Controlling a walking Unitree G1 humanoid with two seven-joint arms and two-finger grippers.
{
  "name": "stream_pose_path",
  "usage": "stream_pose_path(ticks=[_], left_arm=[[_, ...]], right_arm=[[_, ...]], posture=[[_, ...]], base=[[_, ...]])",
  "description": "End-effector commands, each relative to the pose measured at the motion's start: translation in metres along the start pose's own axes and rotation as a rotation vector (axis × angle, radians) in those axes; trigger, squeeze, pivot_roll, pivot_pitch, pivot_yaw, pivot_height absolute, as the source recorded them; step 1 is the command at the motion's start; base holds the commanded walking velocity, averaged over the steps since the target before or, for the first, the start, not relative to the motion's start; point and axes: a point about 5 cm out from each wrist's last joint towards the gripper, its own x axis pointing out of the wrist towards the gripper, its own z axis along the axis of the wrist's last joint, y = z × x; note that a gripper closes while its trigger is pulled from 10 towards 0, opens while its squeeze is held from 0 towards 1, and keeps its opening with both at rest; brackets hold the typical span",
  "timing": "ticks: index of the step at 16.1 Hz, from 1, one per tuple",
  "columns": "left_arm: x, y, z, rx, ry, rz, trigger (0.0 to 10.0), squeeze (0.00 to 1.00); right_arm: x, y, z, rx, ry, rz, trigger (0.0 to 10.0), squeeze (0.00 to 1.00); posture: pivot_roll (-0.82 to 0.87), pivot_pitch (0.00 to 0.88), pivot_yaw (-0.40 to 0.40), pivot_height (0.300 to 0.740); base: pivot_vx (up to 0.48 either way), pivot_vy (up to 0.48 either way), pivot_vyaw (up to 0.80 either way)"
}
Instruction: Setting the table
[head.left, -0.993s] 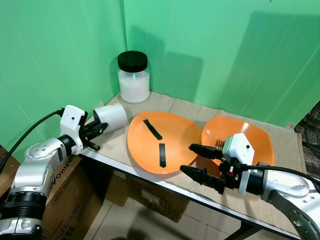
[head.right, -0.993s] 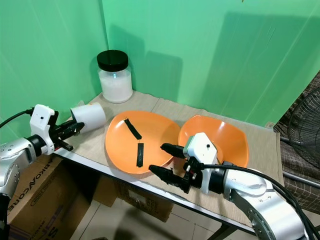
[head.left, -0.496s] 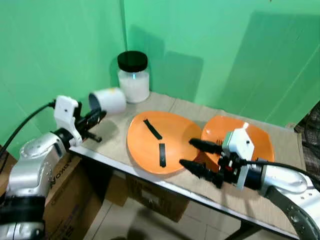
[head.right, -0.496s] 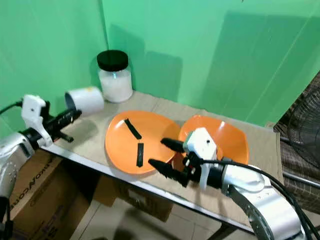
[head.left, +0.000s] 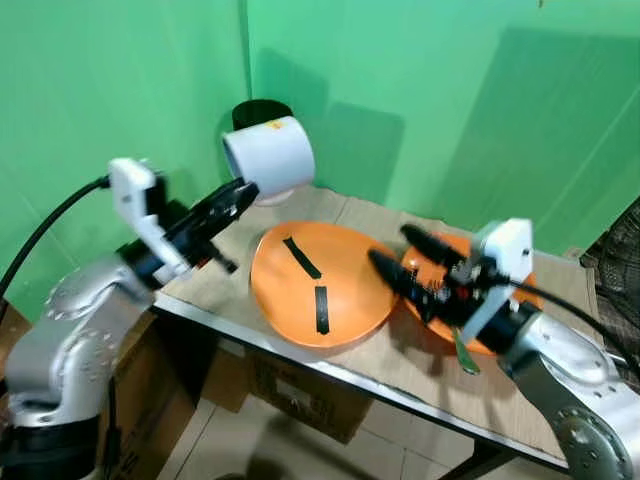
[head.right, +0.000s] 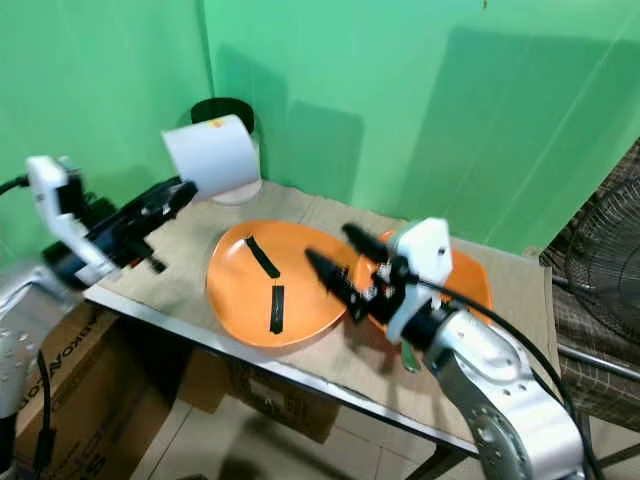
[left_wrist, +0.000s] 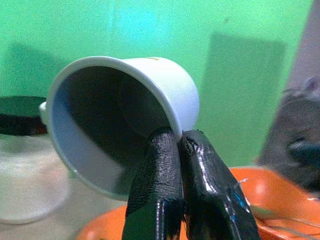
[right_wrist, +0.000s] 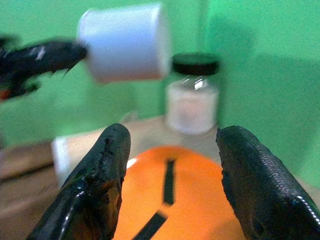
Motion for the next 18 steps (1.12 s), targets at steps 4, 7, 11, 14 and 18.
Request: stream_pose_path(ticks=[4,7,11,14,18], left_arm=[[0.011,-0.005,0.005,0.271,0.001,0.241,10.0,0.00],[0.017,-0.008,-0.015,0.412,0.068,0.346,10.0,0.00],[0.013,-0.009,-0.025,0.338,0.098,0.420,10.0,0.00],[0.016,-0.010,-0.027,0.358,0.097,0.424,10.0,0.00],[0.020,-0.011,-0.025,0.354,0.098,0.409,10.0,0.00]], right_arm=[[0.006,-0.003,0.005,0.006,-0.072,-0.170,10.0,0.00],[0.002,-0.005,-0.005,-0.025,-0.048,-0.257,10.0,0.00],[0.002,-0.003,-0.012,-0.025,-0.015,-0.302,10.0,0.00],[0.003,-0.006,-0.015,0.018,-0.029,-0.360,10.0,0.00],[0.004,-0.011,-0.016,0.029,-0.038,-0.401,10.0,0.00]], posture=[[-0.11,0.000,-0.046,0.740],[-0.11,0.000,-0.039,0.740],[-0.11,0.000,-0.037,0.740],[-0.11,0.000,-0.033,0.740],[-0.12,0.000,-0.016,0.740]], base=[[0.000,0.000,0.00],[0.000,0.000,0.00],[0.000,0.000,0.00],[0.000,0.000,0.00],[0.000,0.000,0.00]])
